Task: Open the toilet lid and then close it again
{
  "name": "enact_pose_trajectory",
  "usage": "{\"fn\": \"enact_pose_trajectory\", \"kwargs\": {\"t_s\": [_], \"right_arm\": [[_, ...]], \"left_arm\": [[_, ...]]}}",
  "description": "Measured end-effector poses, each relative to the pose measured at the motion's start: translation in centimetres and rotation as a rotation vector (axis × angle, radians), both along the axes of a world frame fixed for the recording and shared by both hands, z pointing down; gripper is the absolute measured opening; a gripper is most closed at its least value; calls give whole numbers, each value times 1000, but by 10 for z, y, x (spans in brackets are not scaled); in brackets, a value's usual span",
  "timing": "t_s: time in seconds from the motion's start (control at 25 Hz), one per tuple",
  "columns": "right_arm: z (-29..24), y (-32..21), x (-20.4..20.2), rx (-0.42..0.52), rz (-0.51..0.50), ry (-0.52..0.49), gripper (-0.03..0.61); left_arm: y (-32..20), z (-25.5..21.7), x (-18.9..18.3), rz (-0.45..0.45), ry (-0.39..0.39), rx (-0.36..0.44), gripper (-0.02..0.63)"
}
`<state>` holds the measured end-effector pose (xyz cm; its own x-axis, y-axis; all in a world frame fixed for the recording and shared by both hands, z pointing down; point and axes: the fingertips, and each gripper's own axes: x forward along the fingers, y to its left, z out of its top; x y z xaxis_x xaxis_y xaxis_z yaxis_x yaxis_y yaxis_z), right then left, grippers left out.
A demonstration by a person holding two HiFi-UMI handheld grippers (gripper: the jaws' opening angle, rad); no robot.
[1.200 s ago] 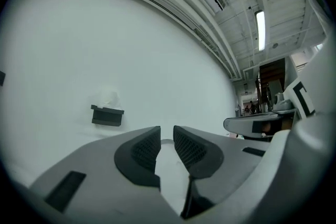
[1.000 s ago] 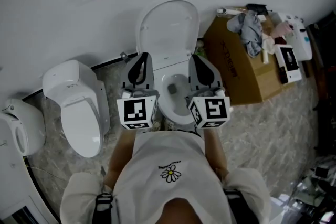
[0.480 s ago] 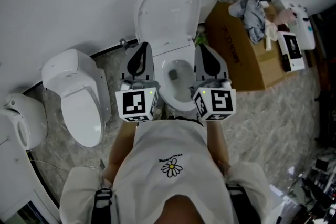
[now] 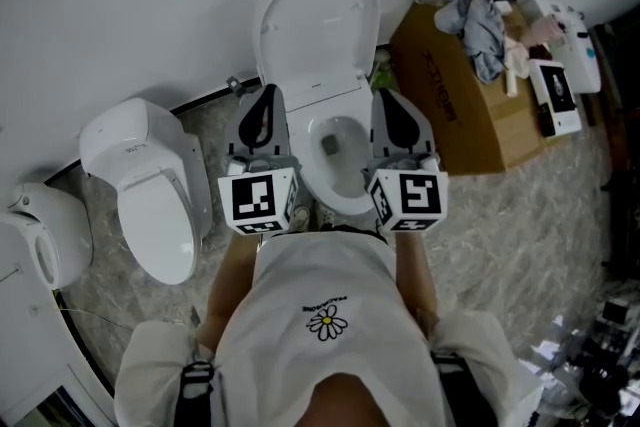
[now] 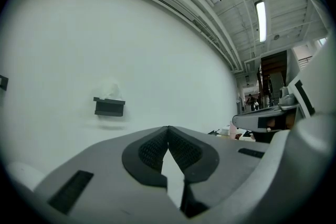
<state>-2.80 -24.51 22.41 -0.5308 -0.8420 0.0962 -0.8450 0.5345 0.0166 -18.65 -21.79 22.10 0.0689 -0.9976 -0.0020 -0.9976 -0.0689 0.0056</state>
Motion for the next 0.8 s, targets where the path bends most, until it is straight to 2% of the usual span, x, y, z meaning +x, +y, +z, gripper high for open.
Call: {"fn": "enact_pose_trajectory", "kwargs": {"t_s": [0.12,0.2,0.28,0.36,0.44,0.6,0.8], "right_arm": [[5,-11,-1,-12,-1,8,32],[7,-26,-4,-11,-7,31,34],[7,-49,-6,-1,-9,66,34],[5,-77,-11,13,-20,100,45],[4,-106,-17,14,-37,132,146],[9,-169,-29,7,-35,197,155],[35,-235,-49,-59,-57,283,179]], "left_arm": [[-10,3,-1,8,-33,-9,24],[-24,4,-1,28,-54,-16,110],[-44,5,-5,39,-72,-23,117],[-69,10,-12,31,-99,-38,153],[-98,21,-22,19,-118,-76,198],[-155,38,-41,-8,-123,-137,204],[-212,54,-56,-39,-123,-200,204]]}}
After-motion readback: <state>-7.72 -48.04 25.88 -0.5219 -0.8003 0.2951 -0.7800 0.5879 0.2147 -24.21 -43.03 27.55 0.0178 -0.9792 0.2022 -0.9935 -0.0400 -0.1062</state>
